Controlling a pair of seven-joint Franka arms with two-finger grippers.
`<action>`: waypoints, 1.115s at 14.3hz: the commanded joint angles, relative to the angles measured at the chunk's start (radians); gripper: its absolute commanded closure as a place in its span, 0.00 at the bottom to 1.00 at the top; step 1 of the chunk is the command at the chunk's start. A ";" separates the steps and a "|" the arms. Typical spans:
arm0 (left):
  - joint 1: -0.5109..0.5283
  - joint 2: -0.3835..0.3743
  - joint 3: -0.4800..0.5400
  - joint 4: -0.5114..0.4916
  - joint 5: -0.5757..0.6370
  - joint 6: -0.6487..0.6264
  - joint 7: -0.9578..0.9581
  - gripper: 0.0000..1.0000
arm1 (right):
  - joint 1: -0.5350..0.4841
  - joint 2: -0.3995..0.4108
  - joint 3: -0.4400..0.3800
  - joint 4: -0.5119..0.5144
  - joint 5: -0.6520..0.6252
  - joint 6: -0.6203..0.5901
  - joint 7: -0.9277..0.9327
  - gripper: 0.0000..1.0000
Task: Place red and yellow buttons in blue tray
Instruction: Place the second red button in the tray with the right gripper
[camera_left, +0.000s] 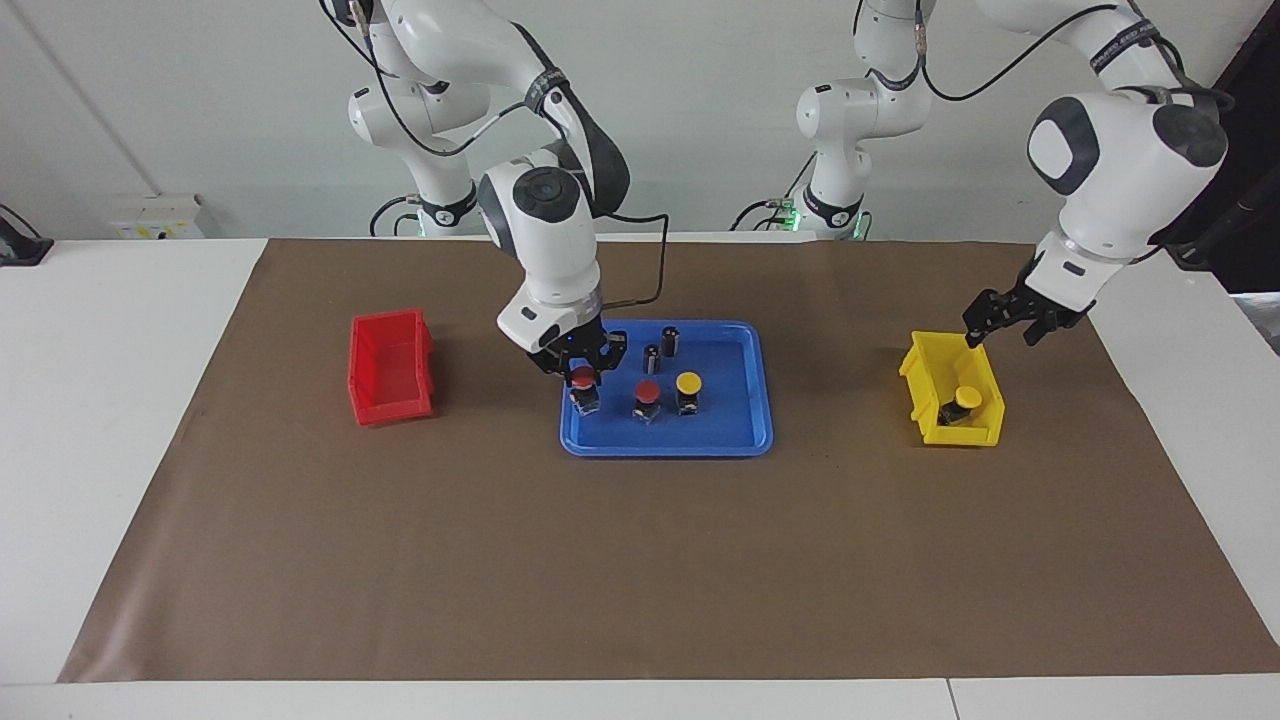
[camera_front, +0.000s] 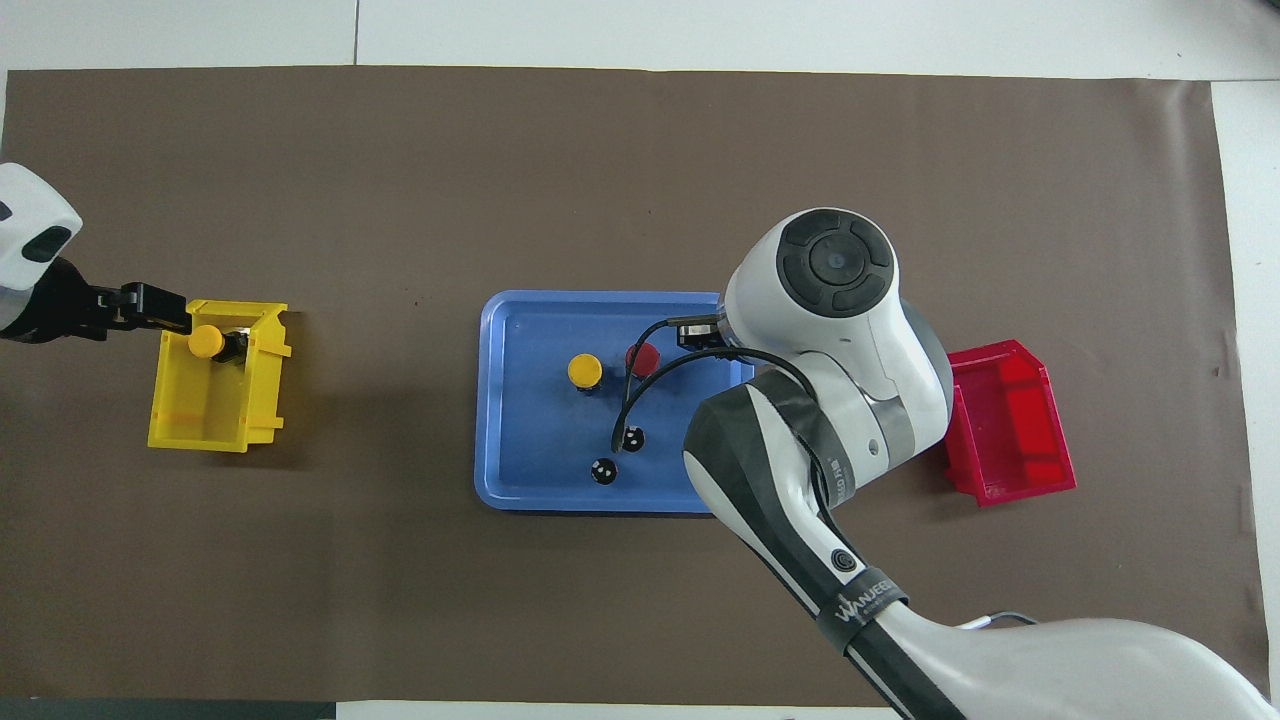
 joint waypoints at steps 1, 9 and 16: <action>0.013 -0.013 -0.006 -0.111 -0.010 0.112 -0.022 0.24 | 0.027 0.005 0.000 -0.023 -0.006 0.029 0.007 0.83; 0.014 0.053 -0.006 -0.129 -0.010 0.210 -0.028 0.26 | 0.032 0.036 0.000 -0.072 -0.004 0.116 0.013 0.80; 0.022 0.069 -0.006 -0.136 -0.010 0.248 -0.026 0.31 | -0.008 0.005 -0.023 0.062 -0.070 -0.019 0.001 0.00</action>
